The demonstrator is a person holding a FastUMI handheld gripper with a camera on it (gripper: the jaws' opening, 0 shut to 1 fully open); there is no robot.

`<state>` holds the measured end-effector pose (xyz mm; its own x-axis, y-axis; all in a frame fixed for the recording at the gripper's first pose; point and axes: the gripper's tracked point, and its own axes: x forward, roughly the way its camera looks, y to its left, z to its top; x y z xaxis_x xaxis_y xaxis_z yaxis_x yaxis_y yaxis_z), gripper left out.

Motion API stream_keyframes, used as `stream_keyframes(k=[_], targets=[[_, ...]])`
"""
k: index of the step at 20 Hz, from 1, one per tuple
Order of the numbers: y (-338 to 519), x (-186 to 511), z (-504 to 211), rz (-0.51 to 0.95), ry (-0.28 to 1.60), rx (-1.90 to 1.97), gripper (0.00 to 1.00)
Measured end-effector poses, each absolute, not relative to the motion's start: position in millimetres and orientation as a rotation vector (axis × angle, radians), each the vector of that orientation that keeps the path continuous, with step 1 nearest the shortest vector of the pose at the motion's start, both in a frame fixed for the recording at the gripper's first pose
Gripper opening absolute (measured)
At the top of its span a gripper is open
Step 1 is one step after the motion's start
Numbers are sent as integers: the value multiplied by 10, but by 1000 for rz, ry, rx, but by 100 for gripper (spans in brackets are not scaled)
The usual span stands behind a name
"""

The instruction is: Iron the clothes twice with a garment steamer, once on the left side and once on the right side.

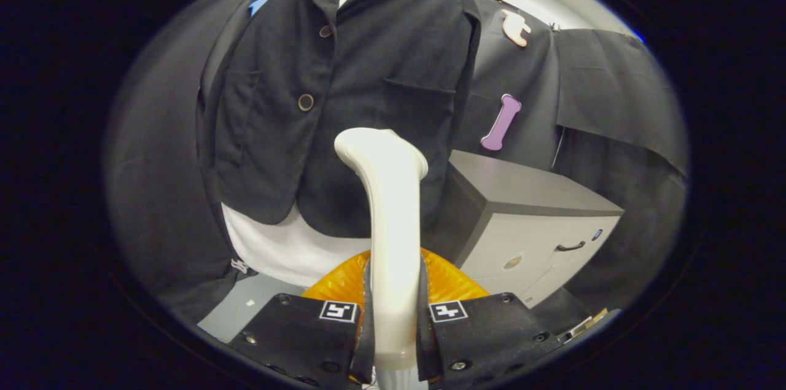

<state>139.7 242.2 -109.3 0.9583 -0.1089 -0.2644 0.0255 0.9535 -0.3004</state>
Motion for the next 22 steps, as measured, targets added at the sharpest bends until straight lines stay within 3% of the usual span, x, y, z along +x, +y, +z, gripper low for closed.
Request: stream_keyframes(k=[13, 22], targets=[[2355, 1242, -1493, -67, 362, -314, 30], [2760, 1007, -421, -1, 152, -256, 30]])
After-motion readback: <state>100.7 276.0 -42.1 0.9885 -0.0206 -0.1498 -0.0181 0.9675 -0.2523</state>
